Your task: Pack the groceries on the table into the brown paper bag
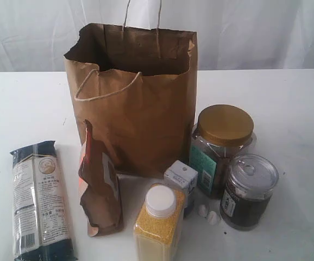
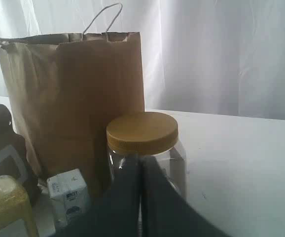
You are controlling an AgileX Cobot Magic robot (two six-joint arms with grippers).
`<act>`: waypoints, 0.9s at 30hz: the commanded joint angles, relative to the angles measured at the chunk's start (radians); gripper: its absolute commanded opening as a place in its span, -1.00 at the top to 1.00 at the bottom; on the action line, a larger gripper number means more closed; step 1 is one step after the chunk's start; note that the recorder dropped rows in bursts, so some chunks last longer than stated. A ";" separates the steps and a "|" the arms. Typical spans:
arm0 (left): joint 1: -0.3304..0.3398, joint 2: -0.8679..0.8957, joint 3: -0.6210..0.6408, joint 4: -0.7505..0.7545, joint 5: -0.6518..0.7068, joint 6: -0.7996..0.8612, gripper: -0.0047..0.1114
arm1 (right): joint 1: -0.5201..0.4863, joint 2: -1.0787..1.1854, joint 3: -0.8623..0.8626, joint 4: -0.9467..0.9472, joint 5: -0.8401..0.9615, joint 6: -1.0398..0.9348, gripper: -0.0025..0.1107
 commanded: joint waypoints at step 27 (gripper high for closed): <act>-0.006 -0.003 -0.106 -0.004 0.227 0.144 0.92 | -0.006 -0.005 0.001 0.000 -0.009 -0.005 0.96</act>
